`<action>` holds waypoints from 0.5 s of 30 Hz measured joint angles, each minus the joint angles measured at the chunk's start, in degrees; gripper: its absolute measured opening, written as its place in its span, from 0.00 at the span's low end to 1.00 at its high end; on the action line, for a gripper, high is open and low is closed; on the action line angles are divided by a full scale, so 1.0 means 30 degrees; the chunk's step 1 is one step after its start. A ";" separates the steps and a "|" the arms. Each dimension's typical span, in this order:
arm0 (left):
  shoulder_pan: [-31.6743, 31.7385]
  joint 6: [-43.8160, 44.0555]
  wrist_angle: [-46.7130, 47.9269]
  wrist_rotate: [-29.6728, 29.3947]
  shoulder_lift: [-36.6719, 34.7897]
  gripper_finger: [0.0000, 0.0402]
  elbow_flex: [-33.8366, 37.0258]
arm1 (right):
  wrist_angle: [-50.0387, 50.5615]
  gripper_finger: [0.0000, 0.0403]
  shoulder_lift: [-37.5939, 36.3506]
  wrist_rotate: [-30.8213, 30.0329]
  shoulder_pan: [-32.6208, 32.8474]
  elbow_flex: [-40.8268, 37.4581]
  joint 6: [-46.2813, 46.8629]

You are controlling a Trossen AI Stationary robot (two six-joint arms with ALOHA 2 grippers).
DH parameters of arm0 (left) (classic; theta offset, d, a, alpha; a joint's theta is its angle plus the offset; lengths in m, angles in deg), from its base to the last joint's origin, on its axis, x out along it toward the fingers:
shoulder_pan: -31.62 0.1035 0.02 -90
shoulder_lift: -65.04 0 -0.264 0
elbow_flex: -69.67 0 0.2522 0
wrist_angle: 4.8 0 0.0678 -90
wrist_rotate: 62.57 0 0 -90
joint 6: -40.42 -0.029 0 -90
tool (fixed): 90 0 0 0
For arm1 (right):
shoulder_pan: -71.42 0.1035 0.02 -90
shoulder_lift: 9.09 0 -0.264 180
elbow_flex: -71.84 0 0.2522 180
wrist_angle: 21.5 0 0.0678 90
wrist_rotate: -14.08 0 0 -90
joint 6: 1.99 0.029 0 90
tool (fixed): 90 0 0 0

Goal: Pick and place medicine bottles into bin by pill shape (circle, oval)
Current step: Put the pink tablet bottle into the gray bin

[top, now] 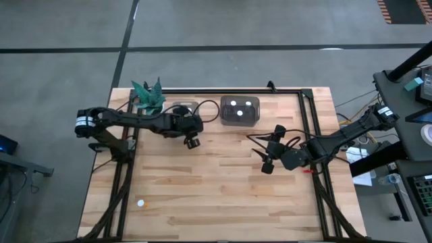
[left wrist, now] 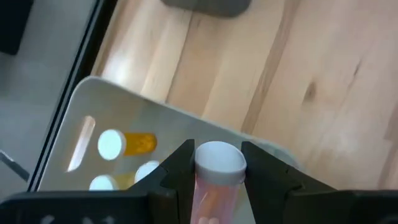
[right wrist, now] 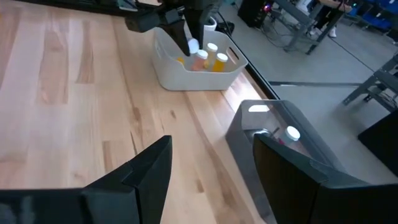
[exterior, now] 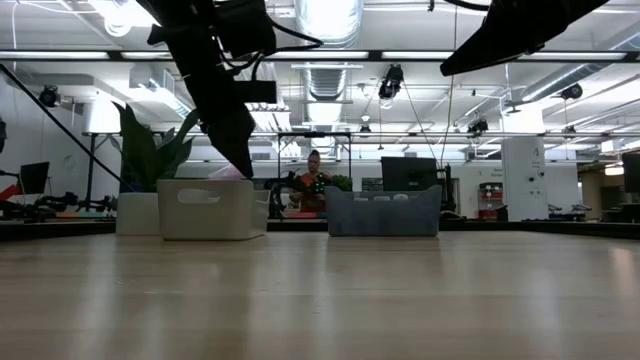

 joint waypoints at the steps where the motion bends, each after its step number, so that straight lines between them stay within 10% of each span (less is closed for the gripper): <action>1: 0.0000 -0.0047 0.0195 0.0011 -0.0007 0.24 0.0000 | -0.0028 0.53 -0.0005 0.0007 0.0000 0.0000 -0.0073; 15: -0.0036 -0.0856 0.1005 0.0511 0.0051 0.38 0.0000 | -0.0098 0.53 -0.0005 0.0058 -0.0102 0.0000 -0.0112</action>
